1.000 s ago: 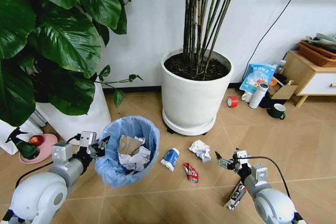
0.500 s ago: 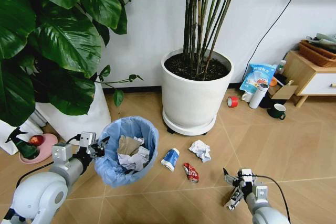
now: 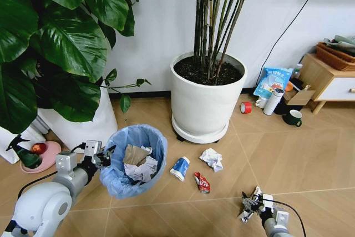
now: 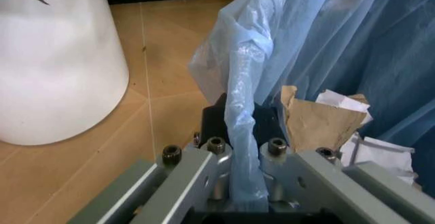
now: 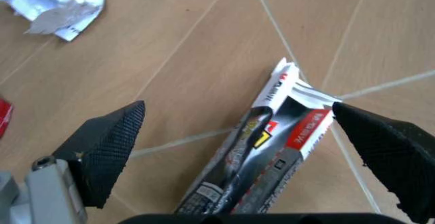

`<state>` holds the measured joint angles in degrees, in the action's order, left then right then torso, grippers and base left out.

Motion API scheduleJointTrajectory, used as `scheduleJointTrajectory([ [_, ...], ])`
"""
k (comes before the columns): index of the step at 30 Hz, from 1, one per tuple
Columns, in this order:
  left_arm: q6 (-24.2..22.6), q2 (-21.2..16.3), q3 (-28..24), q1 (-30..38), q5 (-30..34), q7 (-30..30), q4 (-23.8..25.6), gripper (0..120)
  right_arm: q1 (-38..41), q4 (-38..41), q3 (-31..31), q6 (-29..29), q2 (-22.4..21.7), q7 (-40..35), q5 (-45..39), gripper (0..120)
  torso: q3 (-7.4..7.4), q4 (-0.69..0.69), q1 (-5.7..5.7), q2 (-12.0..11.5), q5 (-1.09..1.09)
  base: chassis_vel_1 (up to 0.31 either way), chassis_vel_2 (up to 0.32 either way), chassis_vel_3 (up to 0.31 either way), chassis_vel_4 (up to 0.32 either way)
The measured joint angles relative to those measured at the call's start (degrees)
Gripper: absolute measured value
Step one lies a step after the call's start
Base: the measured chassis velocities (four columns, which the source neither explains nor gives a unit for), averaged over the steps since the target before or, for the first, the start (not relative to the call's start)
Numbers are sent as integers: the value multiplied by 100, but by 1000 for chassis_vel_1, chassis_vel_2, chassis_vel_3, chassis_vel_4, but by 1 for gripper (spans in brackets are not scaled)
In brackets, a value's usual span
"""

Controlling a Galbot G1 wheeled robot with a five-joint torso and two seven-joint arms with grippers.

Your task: Pick up the trash bin and place the garbage on the floor into it.

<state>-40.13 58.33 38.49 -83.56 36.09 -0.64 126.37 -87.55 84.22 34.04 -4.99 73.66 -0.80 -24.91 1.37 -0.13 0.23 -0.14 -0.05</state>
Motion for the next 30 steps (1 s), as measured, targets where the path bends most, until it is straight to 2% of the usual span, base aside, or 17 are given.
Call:
scheduleJointTrajectory([
  [9,0,-38,-75,18,1,-18,8,0,169,-258,33,-230,-11,-264,-134,100,0,0,0,0,0,0,0,0,0],
  [27,-13,-106,-59,26,39,-31,79,0,563,-845,-25,-265,20,-263,-123,100,0,0,0,0,0,0,0,0,0],
  [30,-15,-100,-57,25,39,-30,79,0,615,-927,-26,-268,20,-244,-123,97,0,0,0,0,0,0,0,0,0],
])
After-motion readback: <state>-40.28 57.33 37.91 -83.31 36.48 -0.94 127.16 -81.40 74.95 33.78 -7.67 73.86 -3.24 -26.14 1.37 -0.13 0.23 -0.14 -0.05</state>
